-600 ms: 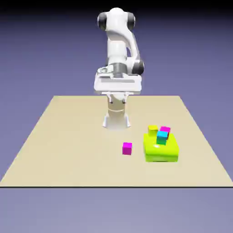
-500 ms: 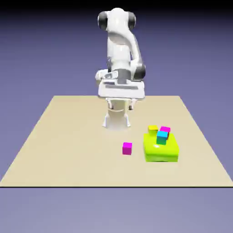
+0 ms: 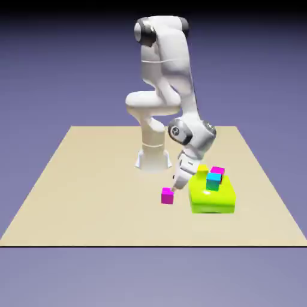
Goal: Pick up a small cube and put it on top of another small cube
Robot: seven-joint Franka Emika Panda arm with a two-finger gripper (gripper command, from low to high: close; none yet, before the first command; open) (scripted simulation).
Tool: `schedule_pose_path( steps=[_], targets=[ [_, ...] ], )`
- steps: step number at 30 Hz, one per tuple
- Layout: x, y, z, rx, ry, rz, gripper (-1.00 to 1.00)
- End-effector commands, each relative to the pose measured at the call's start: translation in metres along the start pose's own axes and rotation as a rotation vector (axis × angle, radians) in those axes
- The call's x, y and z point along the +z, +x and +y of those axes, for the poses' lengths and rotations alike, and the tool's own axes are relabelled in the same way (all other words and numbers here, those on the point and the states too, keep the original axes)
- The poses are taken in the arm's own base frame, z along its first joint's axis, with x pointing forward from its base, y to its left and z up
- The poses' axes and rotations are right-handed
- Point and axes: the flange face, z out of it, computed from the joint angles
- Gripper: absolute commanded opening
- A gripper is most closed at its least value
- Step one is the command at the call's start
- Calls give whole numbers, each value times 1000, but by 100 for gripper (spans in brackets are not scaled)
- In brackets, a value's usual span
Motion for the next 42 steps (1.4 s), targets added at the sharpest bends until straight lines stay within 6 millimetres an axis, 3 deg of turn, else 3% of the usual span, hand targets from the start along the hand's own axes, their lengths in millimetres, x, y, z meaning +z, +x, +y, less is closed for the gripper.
schedule_pose_path(
  steps=[1,7,8,9,17,19,23,25,28,32,34,38,39,40,41,42],
  targets=[
    [6,2,-4,-9,-5,4,0],
    [52,4,-9,-12,0,3,0],
    [52,4,-9,-12,0,3,-100],
    [52,4,-9,-12,0,3,-100],
    [-10,-1,-3,-11,-1,3,-100],
    [-16,-3,-3,-12,0,3,-100],
    [-74,22,-15,-117,-57,39,-100],
    [-108,28,-34,-216,-85,73,-100],
    [-159,26,-73,-384,-131,130,-100],
    [-224,3,-135,-629,-194,208,-100],
    [-222,-3,-145,-663,-223,228,-100],
    [-161,17,-144,-662,-224,227,-100],
    [-156,17,-145,-663,-223,228,-100],
    [-156,17,-145,-663,-223,228,100],
    [-156,17,-145,-663,-223,228,100],
    [-172,14,-144,-660,-227,227,100]
  ],
)
